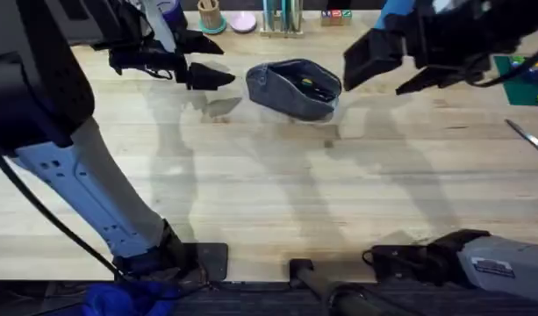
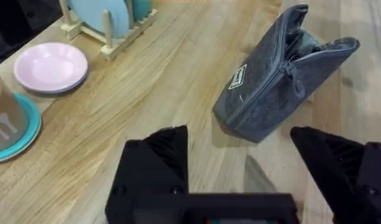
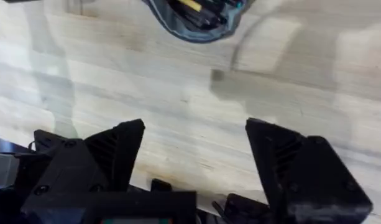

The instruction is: Unzip the bag, pick up the pens from the table one at a time and place them inside, then zip the bag closed.

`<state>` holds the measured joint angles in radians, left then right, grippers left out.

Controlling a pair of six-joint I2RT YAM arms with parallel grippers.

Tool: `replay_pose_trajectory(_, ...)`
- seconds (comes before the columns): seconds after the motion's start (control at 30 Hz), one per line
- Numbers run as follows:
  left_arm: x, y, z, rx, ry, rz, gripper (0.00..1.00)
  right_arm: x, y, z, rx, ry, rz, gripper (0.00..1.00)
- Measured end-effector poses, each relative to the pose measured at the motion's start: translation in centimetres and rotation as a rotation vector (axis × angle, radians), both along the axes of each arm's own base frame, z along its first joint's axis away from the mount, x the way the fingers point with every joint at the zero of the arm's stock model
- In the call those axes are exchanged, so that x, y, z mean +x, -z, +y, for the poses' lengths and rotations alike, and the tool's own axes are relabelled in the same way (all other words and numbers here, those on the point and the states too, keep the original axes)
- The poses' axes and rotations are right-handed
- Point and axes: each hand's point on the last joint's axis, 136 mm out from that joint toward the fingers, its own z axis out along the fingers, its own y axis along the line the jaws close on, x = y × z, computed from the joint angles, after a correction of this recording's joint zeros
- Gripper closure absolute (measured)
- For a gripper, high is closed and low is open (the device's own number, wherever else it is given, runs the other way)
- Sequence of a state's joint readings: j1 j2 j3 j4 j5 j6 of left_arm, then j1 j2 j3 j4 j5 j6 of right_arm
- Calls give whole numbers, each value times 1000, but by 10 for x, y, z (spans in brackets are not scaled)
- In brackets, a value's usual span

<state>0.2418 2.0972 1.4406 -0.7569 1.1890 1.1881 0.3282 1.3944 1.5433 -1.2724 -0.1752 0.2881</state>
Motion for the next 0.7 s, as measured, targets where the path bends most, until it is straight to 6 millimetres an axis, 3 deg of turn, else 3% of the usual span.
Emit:
replay_pose_trajectory(0.47, -1, -1, -3, -4, 7, 1, 8, 6, -11, 53, -56, 105, -160, 34)
replay_pose_trajectory(0.7, -1, 0, -3, -3, 7, 2, 8, 26, 12, 80, -65, 123, -148, 35)
